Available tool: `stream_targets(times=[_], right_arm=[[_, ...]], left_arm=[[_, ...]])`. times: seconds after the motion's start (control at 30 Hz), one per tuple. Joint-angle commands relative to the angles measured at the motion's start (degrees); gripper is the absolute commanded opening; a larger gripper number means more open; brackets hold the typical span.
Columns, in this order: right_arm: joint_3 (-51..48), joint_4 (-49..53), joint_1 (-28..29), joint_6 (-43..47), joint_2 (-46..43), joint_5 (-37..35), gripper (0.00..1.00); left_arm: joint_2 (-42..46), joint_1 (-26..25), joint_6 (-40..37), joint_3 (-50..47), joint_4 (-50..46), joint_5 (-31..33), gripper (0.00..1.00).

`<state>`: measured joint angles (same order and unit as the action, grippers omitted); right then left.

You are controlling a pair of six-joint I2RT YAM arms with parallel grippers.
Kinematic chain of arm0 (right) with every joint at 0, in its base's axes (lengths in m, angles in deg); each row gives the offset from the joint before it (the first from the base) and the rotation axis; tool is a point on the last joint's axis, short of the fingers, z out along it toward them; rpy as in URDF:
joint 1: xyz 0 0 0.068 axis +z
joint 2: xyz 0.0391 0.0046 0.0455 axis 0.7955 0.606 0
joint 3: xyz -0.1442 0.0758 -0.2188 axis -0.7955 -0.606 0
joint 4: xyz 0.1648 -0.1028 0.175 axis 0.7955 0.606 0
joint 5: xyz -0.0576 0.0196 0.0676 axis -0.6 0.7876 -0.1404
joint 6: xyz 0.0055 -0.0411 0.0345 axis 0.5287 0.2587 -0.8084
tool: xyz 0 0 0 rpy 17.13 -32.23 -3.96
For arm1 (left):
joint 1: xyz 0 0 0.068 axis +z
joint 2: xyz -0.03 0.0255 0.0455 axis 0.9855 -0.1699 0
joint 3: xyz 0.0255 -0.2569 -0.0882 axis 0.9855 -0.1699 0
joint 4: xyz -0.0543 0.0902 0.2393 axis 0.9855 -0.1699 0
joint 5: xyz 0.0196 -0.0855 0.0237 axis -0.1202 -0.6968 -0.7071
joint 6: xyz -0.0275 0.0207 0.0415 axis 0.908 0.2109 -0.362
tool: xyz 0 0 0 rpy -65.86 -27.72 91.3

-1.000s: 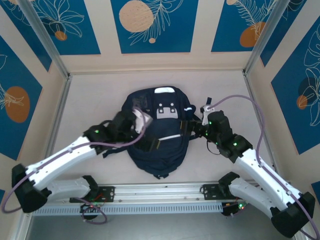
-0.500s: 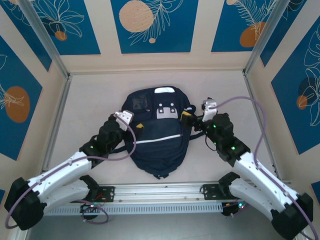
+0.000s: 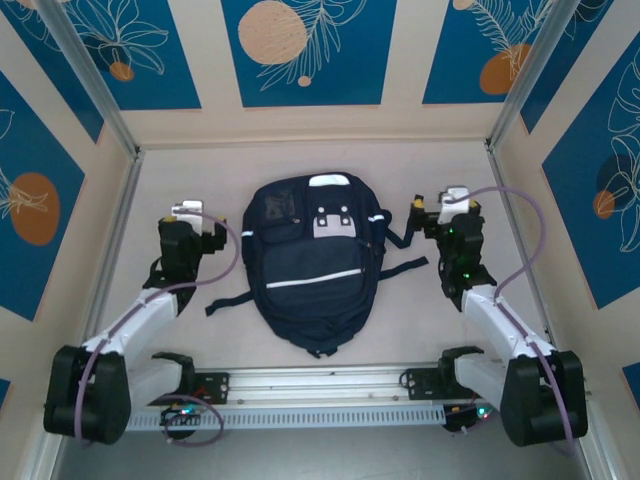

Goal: Pack the student bag
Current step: Reset both arms

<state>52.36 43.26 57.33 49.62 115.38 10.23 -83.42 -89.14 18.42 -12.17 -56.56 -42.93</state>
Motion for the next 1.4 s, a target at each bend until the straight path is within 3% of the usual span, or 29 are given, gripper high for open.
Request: stream_targets(times=[0.0,0.1,0.2,0.27,0.37,0.43,0.5,0.53,0.57,0.6,0.67,0.77,1.17,1.37], right_arm=[[-6.0,-6.3,-3.9,-8.6,1.6,2.2,0.99],[-11.7,-17.7,-5.6,-10.7,7.3,4.6,0.99],[-16.2,-30.9,-8.1,-11.6,12.3,10.3,0.99],[-17.5,-37.7,-8.8,-10.7,16.3,15.9,0.99],[-18.8,-49.6,-8.1,-7.2,25.9,23.4,0.99],[-17.8,-55.3,-7.4,-5.3,31.9,28.9,0.99],[-15.5,-45.4,-5.4,-1.4,27.8,29.9,0.99],[-13.7,-40.3,-4.7,-0.9,26.8,28.5,0.99],[-11.4,-38.3,-4.2,-0.7,27.9,27.6,0.99],[-8.9,-33.5,-3.7,-0.8,28.2,25.2,0.99],[-3.2,-23.1,-3.4,-3.2,28.2,19.1,0.99],[-3.3,-23.6,-6.4,-5.5,28.3,23.2,0.99],[-4.8,-26.1,-2.5,-2.7,28.1,16.6,0.99],[-4.4,-25.4,-3.1,-3.1,28.1,17.8,0.99]], left_arm=[[-3.4,1.1,1.4,-5.0,5.0,-0.9,1.00],[-6.9,1.5,1.5,-4.2,6.3,-0.1,1.00],[-9.9,1.6,2.5,-8.0,21.5,-1.7,1.00],[-11.2,1.6,-0.4,-7.3,22.0,-5.3,1.00],[-16.4,1.5,-6.5,-8.7,30.7,-15.7,1.00],[-18.7,1.5,-7.0,-10.8,36.3,-16.2,1.00],[-23.8,1.6,-6.4,-10.7,41.6,-14.5,1.00],[-25.0,1.6,-5.9,-9.0,39.3,-13.1,1.00],[-23.5,2.1,-4.9,-5.3,29.3,-13.0,1.00],[-24.0,4.3,-3.3,-3.5,28.0,-16.2,1.00],[-24.1,5.8,-1.6,-2.4,25.5,-16.3,1.00],[-24.6,5.8,-1.7,-2.6,26.6,-16.3,1.00],[-24.4,5.8,-1.8,-2.6,26.4,-16.3,1.00],[-24.3,5.8,-1.7,-2.7,26.4,-16.3,1.00]])
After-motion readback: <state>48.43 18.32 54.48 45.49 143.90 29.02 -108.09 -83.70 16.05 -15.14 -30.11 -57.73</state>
